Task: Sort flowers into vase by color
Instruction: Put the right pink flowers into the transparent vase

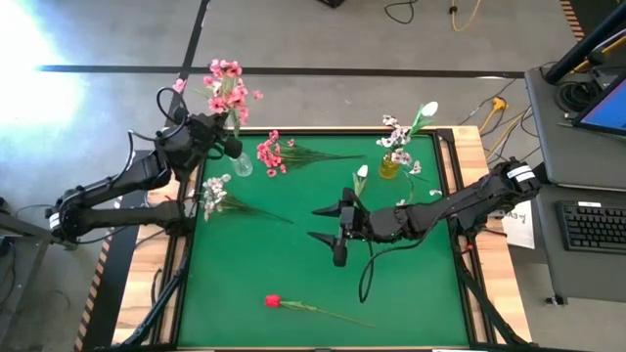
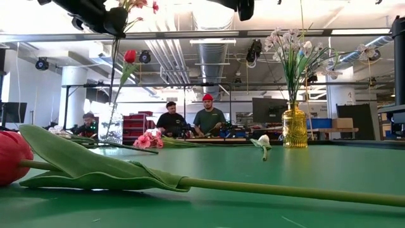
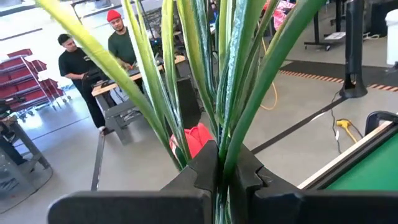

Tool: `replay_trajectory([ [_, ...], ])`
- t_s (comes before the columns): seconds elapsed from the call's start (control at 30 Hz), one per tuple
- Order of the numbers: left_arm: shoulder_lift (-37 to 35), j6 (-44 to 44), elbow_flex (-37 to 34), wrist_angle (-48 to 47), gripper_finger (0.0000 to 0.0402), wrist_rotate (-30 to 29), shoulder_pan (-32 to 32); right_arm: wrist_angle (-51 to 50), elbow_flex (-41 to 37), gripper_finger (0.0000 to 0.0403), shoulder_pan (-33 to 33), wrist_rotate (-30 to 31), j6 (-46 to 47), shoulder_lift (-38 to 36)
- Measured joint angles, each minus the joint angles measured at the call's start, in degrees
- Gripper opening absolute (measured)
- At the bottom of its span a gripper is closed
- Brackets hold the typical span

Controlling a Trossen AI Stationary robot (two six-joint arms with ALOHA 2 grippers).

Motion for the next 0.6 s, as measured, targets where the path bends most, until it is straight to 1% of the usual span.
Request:
replay_trajectory([
  [0.23,0.97,-1.94,0.00,2.10,0.0000,0.00,0.13,-0.39,0.00,0.0252,0.00,-0.02,0.09,0.00],
  [0.6,0.74,-5.77,0.00,1.02,0.0003,-0.39,0.38,-1.40,0.00,0.0268,0.00,-0.06,0.09,0.00],
])
